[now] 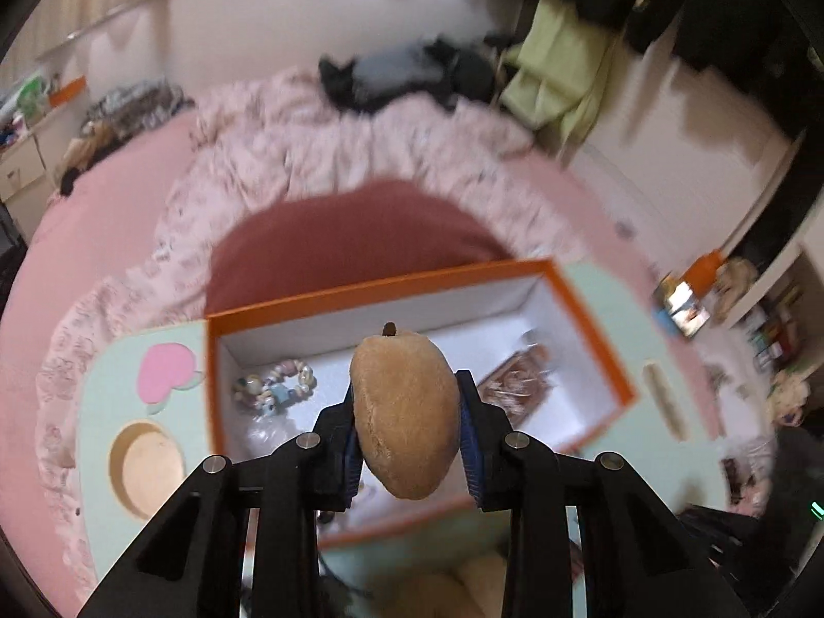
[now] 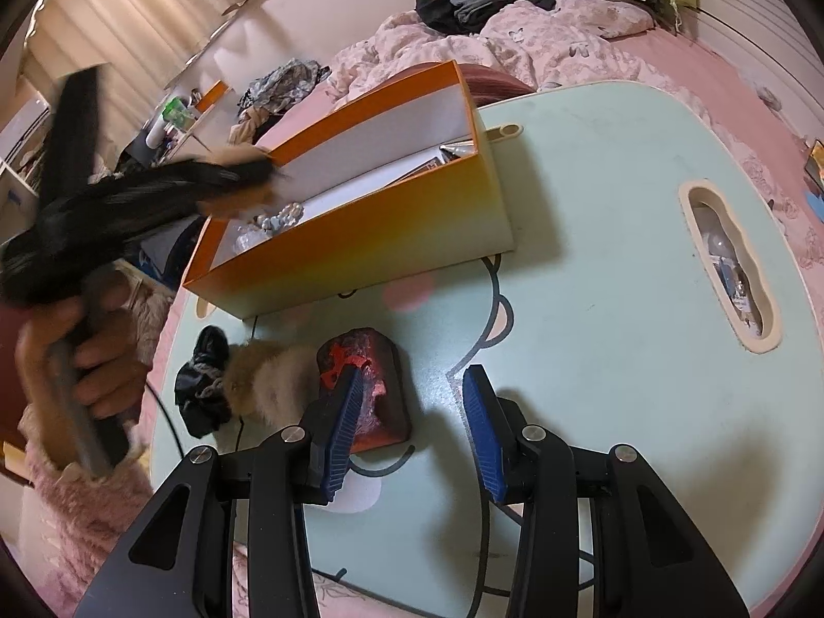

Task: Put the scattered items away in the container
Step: 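Carry the hamster plush out and set it on the table with the left tool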

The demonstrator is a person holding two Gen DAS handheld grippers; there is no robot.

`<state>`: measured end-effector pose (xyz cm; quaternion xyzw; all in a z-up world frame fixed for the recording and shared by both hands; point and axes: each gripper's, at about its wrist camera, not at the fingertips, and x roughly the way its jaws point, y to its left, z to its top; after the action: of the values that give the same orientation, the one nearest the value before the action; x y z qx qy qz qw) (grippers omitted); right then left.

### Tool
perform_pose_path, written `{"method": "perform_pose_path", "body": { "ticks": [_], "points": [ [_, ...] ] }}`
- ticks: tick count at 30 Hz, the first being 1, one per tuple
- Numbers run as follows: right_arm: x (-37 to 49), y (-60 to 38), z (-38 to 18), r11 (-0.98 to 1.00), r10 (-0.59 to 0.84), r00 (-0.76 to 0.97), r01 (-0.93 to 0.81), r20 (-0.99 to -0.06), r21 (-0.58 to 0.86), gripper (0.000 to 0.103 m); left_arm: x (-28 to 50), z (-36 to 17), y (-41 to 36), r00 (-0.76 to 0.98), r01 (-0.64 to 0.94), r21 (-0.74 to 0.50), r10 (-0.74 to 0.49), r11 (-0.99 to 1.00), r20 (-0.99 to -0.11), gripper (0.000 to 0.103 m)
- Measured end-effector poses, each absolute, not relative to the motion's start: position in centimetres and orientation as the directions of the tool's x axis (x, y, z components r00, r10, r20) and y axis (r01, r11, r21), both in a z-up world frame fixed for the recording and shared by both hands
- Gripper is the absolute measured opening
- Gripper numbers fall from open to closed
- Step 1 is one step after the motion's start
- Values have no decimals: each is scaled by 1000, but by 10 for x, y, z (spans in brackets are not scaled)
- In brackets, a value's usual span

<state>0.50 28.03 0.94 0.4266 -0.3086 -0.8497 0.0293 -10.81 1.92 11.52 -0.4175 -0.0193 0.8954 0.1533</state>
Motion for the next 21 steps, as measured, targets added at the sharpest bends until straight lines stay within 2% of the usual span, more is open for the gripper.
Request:
{"method": "perform_pose_path", "body": {
  "ticks": [5,13,16,17,18,21],
  "points": [
    [5,278,10,-814,-309,-634,-210,-709,542,42,-54,104,8,-613,-299,-185,337,-936,-715,30],
    [3,270,6,-821,-319,-615,-201,-721,535,42,-26,44,-1,-588,-238,-276,364,-931,-722,33],
    [3,268,5,-820,-323,-611,-200,-722,536,42,-20,32,8,-626,-218,-193,289,-957,-724,48],
    [2,268,5,-820,-326,-609,-199,-723,537,42,-16,31,10,-644,-214,-162,264,-963,-718,60],
    [2,268,5,-819,-328,-609,-198,-722,538,42,-12,31,13,-662,-216,-138,249,-967,-707,67],
    [2,268,5,-818,-330,-608,-197,-722,540,42,-1,34,15,-706,-229,-120,249,-966,-663,79]
  ]
}}
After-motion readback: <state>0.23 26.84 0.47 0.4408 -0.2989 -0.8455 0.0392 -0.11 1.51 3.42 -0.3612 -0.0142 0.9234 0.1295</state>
